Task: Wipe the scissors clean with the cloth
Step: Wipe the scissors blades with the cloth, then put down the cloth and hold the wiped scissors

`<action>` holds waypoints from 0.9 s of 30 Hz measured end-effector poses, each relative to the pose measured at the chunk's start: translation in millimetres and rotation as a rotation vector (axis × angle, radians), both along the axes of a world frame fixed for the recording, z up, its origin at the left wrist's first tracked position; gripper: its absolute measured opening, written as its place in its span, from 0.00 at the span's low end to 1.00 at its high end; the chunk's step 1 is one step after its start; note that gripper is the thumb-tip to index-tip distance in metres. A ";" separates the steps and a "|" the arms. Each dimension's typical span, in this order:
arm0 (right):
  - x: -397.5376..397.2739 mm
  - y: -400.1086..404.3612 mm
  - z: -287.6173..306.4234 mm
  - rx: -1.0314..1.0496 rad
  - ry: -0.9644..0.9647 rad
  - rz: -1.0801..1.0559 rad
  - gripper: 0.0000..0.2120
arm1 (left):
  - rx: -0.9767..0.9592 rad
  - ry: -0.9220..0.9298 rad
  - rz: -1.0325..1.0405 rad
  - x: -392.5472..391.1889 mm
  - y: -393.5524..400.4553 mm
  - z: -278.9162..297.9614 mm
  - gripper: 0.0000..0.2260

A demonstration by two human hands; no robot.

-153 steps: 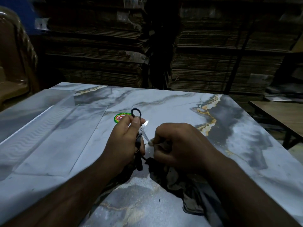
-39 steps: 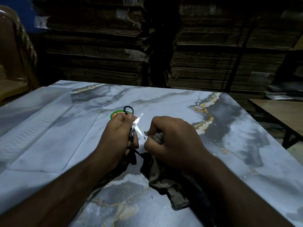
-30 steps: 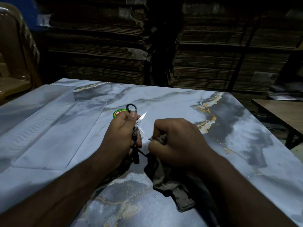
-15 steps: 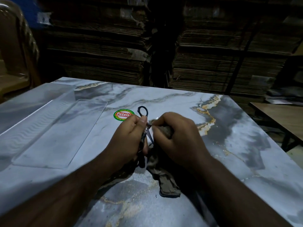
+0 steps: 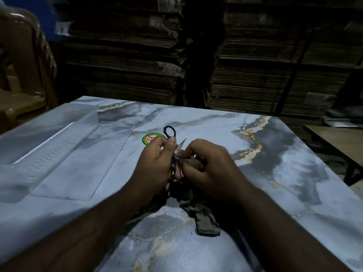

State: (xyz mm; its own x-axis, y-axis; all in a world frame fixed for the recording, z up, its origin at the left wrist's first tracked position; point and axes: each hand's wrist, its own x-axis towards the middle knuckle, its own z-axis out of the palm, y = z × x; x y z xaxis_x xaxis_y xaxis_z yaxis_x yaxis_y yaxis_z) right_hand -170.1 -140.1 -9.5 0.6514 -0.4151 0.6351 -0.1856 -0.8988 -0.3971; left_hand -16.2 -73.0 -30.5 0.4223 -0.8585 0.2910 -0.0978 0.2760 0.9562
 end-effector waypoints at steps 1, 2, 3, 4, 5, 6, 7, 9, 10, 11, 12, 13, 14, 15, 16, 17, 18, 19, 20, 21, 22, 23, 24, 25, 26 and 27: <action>-0.9 -1.4 1.0 0.022 0.024 0.026 0.05 | -0.017 -0.010 0.018 1.2 0.3 -0.2 0.16; -3.7 -3.2 1.6 0.035 0.047 0.036 0.06 | -0.030 -0.017 0.034 1.8 0.6 0.0 0.15; -7.7 -3.9 2.3 0.044 0.074 0.029 0.07 | -0.038 -0.018 0.049 2.3 0.4 0.1 0.15; -12.3 -4.0 3.5 0.057 0.095 0.008 0.07 | -0.044 -0.014 0.062 2.5 0.2 0.7 0.15; -16.3 -4.1 4.7 0.073 0.089 -0.027 0.04 | -0.044 -0.009 0.072 2.5 0.0 1.3 0.15; -19.8 -4.6 6.1 0.085 0.041 -0.088 0.02 | -0.040 -0.003 0.074 2.2 0.7 2.6 0.15; -22.5 -6.3 8.1 0.089 -0.033 -0.176 0.03 | -0.031 0.004 0.066 2.1 1.3 3.1 0.15; -27.0 -14.6 14.2 0.080 -0.173 -0.360 0.03 | -0.004 0.041 0.029 2.2 4.4 5.9 0.15; -29.8 -18.3 19.5 0.067 -0.198 -0.434 0.03 | 0.003 0.055 0.015 2.7 5.7 7.4 0.14; -32.8 -19.8 26.3 0.085 -0.155 -0.483 0.06 | -0.001 0.053 0.019 3.3 6.2 8.5 0.14; -36.4 -19.6 32.1 0.152 -0.044 -0.514 0.13 | -0.009 0.040 0.036 3.7 6.6 9.0 0.13; -40.3 -15.6 36.8 0.254 0.104 -0.513 0.24 | -0.019 0.030 0.057 3.8 6.5 8.7 0.13; -43.0 -9.5 39.0 0.360 0.224 -0.484 0.37 | -0.024 0.032 0.072 3.7 6.9 8.3 0.12; -44.6 -1.5 38.4 0.430 0.295 -0.439 0.46 | -0.022 0.039 0.079 3.3 7.1 7.0 0.12; -46.1 8.0 36.0 0.440 0.338 -0.390 0.50 | -0.016 0.039 0.084 3.0 7.1 6.0 0.11; -46.0 17.1 31.8 0.404 0.380 -0.354 0.51 | -0.012 0.026 0.093 2.6 6.7 4.9 0.10; -45.9 22.2 24.7 0.344 0.445 -0.335 0.50 | -0.009 0.002 0.110 2.0 7.4 4.5 0.09; -45.9 25.7 16.4 0.276 0.544 -0.325 0.47 | -0.014 -0.027 0.136 1.3 8.2 4.4 0.08; -46.6 26.3 6.9 0.204 0.649 -0.328 0.44 | -0.024 -0.054 0.165 0.3 8.7 5.4 0.08; -47.9 24.0 -2.2 0.141 0.717 -0.338 0.43 | -0.032 -0.072 0.193 -0.5 8.8 6.6 0.07; -50.3 19.9 -9.2 0.119 0.733 -0.355 0.43 | -0.031 -0.077 0.213 -0.7 9.2 7.5 0.06; -53.4 15.2 -12.4 0.132 0.707 -0.383 0.40 | -0.024 -0.072 0.222 0.0 9.7 8.5 0.05; -57.6 8.9 -13.9 0.149 0.669 -0.420 0.36 | -0.013 -0.060 0.222 1.4 11.0 9.8 0.04; -62.6 2.9 -13.7 0.152 0.635 -0.459 0.32 | -0.003 -0.046 0.221 3.6 12.1 10.4 0.04; -68.2 -1.5 -12.8 0.152 0.610 -0.487 0.30 | 0.008 -0.025 0.219 5.9 13.6 12.0 0.04; -73.1 -4.9 -12.4 0.165 0.602 -0.497 0.30 | 0.019 0.004 0.217 8.7 14.4 13.4 0.05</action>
State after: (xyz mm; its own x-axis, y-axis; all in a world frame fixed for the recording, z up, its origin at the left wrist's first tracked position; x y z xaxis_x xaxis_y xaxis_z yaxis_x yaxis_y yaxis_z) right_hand -243.2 -145.0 -21.9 0.5770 -0.8050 0.1384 -0.7740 -0.5930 -0.2220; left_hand -7.5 -58.6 -17.1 0.5990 -0.7525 0.2737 -0.1495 0.2307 0.9615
